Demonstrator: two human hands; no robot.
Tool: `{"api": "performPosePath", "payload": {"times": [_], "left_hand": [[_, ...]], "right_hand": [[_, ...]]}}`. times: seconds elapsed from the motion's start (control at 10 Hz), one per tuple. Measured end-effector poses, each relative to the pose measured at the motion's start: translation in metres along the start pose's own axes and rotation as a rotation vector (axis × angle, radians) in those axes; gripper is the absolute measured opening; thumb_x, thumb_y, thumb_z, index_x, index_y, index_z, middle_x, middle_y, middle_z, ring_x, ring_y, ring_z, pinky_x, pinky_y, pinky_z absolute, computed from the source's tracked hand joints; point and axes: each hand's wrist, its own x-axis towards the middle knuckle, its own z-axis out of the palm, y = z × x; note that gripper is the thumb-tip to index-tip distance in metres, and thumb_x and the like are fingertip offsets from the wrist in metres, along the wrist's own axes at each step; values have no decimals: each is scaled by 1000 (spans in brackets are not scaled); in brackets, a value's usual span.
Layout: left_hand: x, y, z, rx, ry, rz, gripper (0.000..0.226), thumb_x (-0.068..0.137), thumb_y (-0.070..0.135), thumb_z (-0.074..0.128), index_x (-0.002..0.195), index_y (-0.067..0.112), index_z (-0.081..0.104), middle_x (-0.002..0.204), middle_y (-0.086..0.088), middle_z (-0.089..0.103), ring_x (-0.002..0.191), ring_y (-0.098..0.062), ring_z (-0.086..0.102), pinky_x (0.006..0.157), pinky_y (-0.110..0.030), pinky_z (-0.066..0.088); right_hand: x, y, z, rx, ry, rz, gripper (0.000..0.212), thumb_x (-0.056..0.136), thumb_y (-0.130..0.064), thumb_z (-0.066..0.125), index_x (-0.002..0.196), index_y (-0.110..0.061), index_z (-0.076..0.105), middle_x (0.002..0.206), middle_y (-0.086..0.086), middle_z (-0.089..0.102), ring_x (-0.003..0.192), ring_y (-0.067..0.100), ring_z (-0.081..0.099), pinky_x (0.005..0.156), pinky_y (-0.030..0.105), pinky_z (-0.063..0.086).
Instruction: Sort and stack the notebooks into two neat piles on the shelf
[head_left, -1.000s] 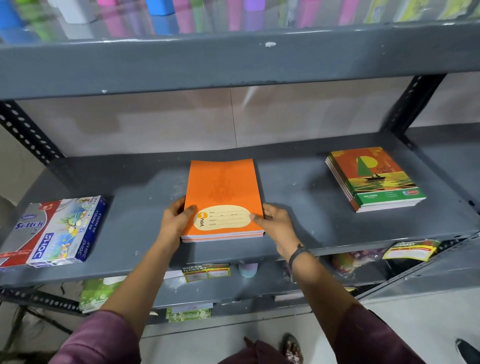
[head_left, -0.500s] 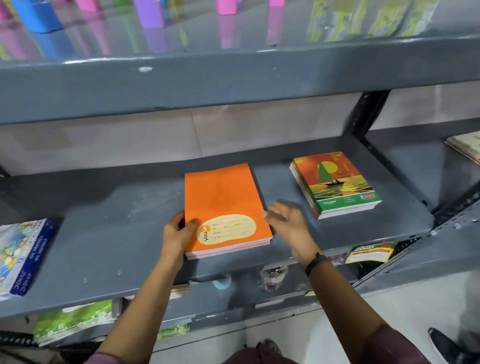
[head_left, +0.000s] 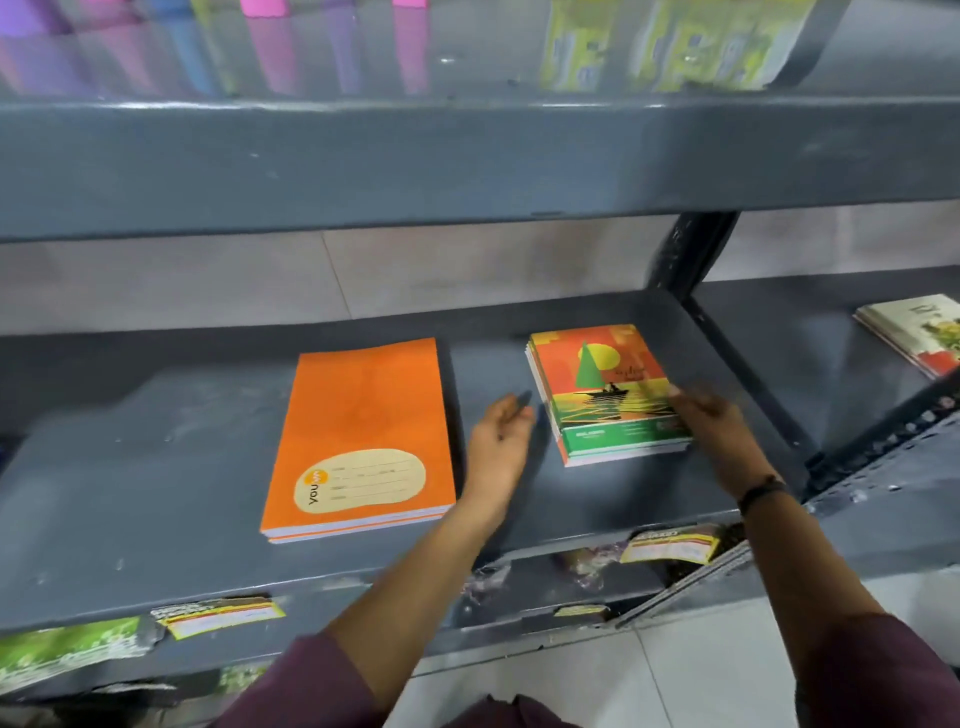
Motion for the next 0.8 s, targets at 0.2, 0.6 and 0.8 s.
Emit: {"api": "performPosePath", "payload": {"times": [0.2,0.6,0.8], "left_hand": [[19,-18,44,28,-26,-98,30,89,2,44,119,2,52,124,-18,61,97,-15,60,85,-20,43],[10,-16,-1,47,115,-114,37,91,5,43,127,12,47,110,1,55,100,-14,48,84,-23,34],[10,-8,-8,89,83,-62,38,90,8,46,128,8,43,117,0,52,114,-19,49,93,-28,38]], "right_hand": [[3,14,4,199,-66,-19,43,78,-46,65,90,-5,66,69,-5,73,59,-2,63,73,28,49],[-17,2,65,320,-205,-126,21,90,-22,57,104,-10,68,106,10,70,102,20,62,98,35,43],[-18,-4,71,261,-50,-66,25,88,-31,59,99,-11,68,107,15,71,106,30,64,100,45,46]]}}
